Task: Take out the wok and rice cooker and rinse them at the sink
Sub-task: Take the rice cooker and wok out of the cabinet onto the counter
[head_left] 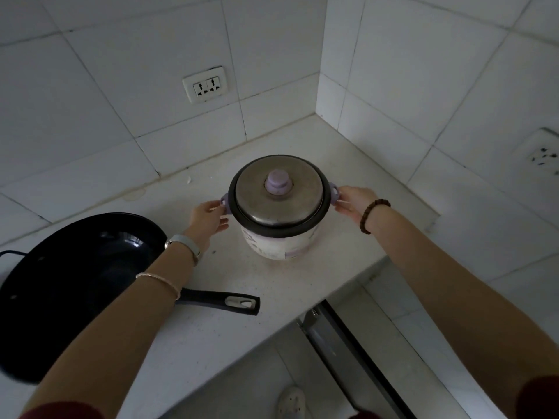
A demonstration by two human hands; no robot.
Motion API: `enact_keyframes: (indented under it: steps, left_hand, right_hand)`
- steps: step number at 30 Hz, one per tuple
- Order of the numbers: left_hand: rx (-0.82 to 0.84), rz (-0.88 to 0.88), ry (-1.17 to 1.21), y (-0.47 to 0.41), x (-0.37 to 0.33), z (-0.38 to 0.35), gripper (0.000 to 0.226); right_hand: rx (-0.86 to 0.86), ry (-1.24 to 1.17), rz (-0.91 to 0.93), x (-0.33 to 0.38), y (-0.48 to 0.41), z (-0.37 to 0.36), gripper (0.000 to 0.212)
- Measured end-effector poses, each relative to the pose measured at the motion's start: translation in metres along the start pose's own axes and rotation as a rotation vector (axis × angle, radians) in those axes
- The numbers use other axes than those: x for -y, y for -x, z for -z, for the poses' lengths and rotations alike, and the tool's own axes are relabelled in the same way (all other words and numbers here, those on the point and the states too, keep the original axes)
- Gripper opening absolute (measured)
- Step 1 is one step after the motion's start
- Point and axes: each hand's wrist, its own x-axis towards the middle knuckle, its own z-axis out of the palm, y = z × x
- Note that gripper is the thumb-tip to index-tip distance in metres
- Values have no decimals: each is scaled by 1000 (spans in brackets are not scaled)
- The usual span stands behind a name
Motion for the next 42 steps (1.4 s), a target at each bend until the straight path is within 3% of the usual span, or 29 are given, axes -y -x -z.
enact_keyframes:
  steps: [4, 8, 11, 15, 19, 23, 33, 42]
  left_hand:
    - [-50, -170, -167, 28, 12, 5, 44]
    - [-120, -377, -313, 76, 29, 10, 36]
    - [-134, -501, -378, 123, 44, 10, 34]
    - [-186, -595, -403, 191, 64, 7, 38]
    - [-278, -675, -450, 252, 92, 7, 41]
    - [-315, -724, -489, 296, 131, 7, 39]
    - [-228, -672, -615, 346, 233, 0, 41]
    - [-146, -564, -647, 357, 261, -29, 42]
  right_hand:
    - [-10, 97, 67, -4, 40, 5, 45]
    - [-6, 416, 469, -26, 90, 14, 44]
    - [38, 519, 727, -48, 123, 21, 51]
    - [48, 668, 952, -77, 168, 32, 52]
    - [88, 747, 1046, -105, 210, 49, 52]
    - [126, 800, 1067, -139, 232, 70, 52]
    - [184, 928, 879, -231, 250, 102, 50]
    - [164, 1002, 488, -284, 240, 131, 47]
